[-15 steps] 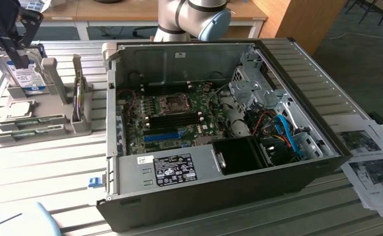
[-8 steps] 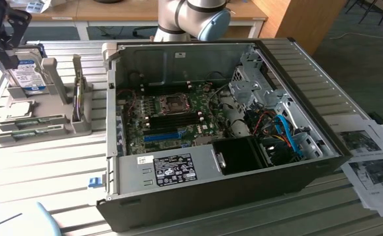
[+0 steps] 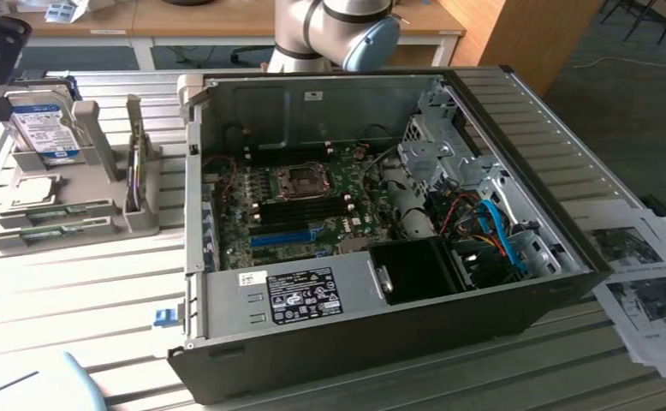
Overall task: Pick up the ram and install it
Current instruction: 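Reach for the ram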
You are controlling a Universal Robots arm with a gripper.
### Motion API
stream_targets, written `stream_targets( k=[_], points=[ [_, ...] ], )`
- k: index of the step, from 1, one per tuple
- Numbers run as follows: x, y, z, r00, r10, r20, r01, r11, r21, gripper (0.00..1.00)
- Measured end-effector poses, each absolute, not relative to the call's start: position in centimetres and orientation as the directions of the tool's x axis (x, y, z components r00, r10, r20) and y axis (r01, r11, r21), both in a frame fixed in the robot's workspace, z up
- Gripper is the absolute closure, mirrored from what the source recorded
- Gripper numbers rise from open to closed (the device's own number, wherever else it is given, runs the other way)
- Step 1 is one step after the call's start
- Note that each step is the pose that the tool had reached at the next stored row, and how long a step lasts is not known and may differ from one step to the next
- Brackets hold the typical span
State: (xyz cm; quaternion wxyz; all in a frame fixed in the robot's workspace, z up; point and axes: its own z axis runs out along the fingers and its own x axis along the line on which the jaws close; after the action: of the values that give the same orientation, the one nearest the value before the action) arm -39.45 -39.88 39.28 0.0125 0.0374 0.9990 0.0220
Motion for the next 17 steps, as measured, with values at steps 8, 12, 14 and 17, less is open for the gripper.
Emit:
stream_targets(
  k=[8,12,14,17],
  points=[
    [-40.8,-39.9,39.3,-0.997,0.075,-0.023,0.074,0.996,0.045,0.91],
    [-40.8,-39.9,39.3,-0.997,0.075,-0.023,0.074,0.996,0.045,0.91],
    [-40.8,-39.9,39.3,-0.997,0.075,-0.023,0.074,0.996,0.045,0.91],
    [-40.8,-39.9,39.3,-0.997,0.075,-0.023,0.074,0.996,0.045,0.91]
  ],
)
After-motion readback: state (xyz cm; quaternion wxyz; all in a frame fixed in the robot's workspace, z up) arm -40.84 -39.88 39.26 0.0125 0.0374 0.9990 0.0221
